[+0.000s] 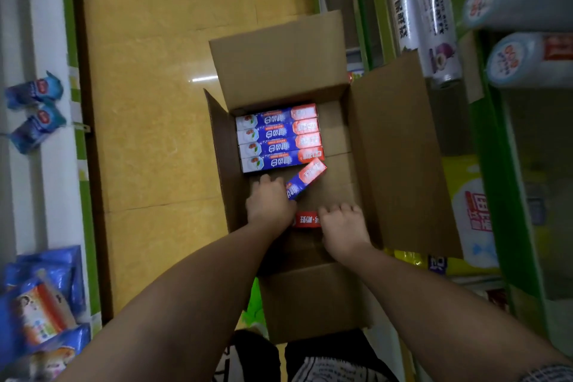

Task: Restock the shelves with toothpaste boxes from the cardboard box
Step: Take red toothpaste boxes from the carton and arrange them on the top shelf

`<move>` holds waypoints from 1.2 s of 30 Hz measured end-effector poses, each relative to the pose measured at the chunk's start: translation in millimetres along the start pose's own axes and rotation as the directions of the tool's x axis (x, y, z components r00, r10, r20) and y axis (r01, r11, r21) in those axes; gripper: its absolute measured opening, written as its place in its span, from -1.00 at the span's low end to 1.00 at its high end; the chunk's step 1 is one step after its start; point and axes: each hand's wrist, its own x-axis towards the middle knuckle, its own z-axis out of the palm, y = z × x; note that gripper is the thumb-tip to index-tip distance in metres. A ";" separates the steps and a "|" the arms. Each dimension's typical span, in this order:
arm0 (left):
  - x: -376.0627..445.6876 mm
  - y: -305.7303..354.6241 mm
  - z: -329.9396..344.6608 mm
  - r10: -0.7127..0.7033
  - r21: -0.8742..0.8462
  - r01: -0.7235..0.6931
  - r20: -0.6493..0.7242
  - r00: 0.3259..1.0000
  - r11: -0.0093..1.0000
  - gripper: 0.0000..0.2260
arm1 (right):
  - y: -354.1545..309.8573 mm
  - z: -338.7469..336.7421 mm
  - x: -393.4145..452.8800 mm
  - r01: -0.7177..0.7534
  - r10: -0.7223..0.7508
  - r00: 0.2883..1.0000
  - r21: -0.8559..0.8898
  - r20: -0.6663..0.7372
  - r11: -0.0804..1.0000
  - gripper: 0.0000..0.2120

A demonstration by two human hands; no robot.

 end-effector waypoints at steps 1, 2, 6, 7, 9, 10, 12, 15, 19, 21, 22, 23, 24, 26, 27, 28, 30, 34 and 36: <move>-3.2 0.8 -2.5 -0.008 -0.028 0.007 -0.002 1.000 1.000 -0.50 | -0.4 -3.9 -5.2 -0.027 0.027 1.000 0.003 -0.010 1.000 -0.58; -6.5 1.2 -5.0 -0.012 -0.057 0.012 -0.008 1.000 0.998 -0.49 | -1.4 -7.1 -10.5 -0.063 0.063 0.998 0.020 -0.026 0.998 -0.61; -21.6 7.7 -22.1 -0.051 -0.214 0.031 -0.085 0.995 0.976 -0.49 | -7.8 -26.8 -32.1 -0.213 0.232 0.965 0.149 -0.125 0.966 -0.71; -27.0 10.2 -30.3 -0.056 -0.251 0.028 -0.103 0.993 0.967 -0.51 | -10.0 -33.7 -37.2 -0.229 0.256 0.955 0.176 -0.148 0.957 -0.72; -38.5 13.2 -49.0 -0.038 -0.321 -0.011 -0.147 0.988 0.947 -0.55 | -14.3 -47.6 -47.4 -0.242 0.285 0.941 0.227 -0.184 0.943 -0.71; -44.7 13.4 -59.1 -0.017 -0.343 -0.043 -0.170 0.985 0.938 -0.55 | -16.6 -55.0 -53.1 -0.245 0.300 0.932 0.254 -0.205 0.936 -0.70; -57.2 11.5 -81.1 0.031 -0.365 -0.112 -0.219 0.975 0.924 -0.56 | -21.9 -71.4 -66.2 -0.258 0.339 0.909 0.311 -0.243 0.915 -0.69; -77.3 7.0 -115.3 0.101 -0.391 -0.221 -0.304 0.947 0.893 -0.60 | -31.2 -100.6 -89.9 -0.276 0.409 0.859 0.397 -0.307 0.876 -0.69; -118.2 1.6 -162.5 0.172 -0.381 -0.329 -0.391 0.904 0.864 -0.62 | -45.1 -144.7 -131.8 -0.266 0.507 0.745 0.503 -0.434 0.822 -0.67; -143.0 0.0 -184.0 0.205 -0.400 -0.383 -0.421 0.884 0.832 -0.67 | -53.7 -167.5 -157.0 -0.266 0.563 0.669 0.551 -0.485 0.791 -0.66; -154.7 0.0 -194.4 0.219 -0.407 -0.411 -0.441 0.871 0.816 -0.71 | -57.8 -178.5 -169.3 -0.260 0.590 0.632 0.579 -0.503 0.772 -0.65; -167.1 0.2 -204.7 0.232 -0.408 -0.440 -0.466 0.854 0.800 -0.74 | -62.2 -189.4 -182.3 -0.250 0.619 0.588 0.610 -0.521 0.752 -0.62; -180.2 0.1 -214.9 0.243 -0.406 -0.469 -0.495 0.834 0.784 -0.76 | -67.1 -199.5 -196.5 -0.236 0.648 0.541 0.642 -0.536 0.729 -0.60; -208.1 0.6 -234.2 0.268 -0.386 -0.528 -0.553 0.789 0.756 -0.72 | -75.4 -219.1 -226.0 -0.197 0.691 0.452 0.693 -0.564 0.694 -0.58; -222.5 0.7 -242.9 0.284 -0.375 -0.557 -0.576 0.766 0.741 -0.69 | -78.6 -228.5 -240.7 -0.178 0.703 0.419 0.707 -0.575 0.685 -0.57; -235.7 1.2 -250.6 0.299 -0.369 -0.583 -0.594 0.747 0.724 -0.67 | -81.4 -237.6 -255.5 -0.162 0.715 0.390 0.721 -0.580 0.673 -0.57; -263.2 4.2 -265.6 0.324 -0.365 -0.628 -0.619 0.715 0.688 -0.68 | -86.0 -254.4 -284.5 -0.129 0.738 0.331 0.747 -0.588 0.652 -0.56; -318.4 16.1 -293.6 0.347 -0.358 -0.708 -0.682 0.643 0.609 -0.69 | -95.7 -280.3 -340.3 -0.049 0.754 0.208 0.764 -0.623 0.644 -0.58; -346.4 24.2 -305.3 0.369 -0.352 -0.752 -0.706 0.604 0.558 -0.74 | -99.6 -290.9 -369.1 0.006 0.754 0.149 0.763 -0.639 0.646 -0.59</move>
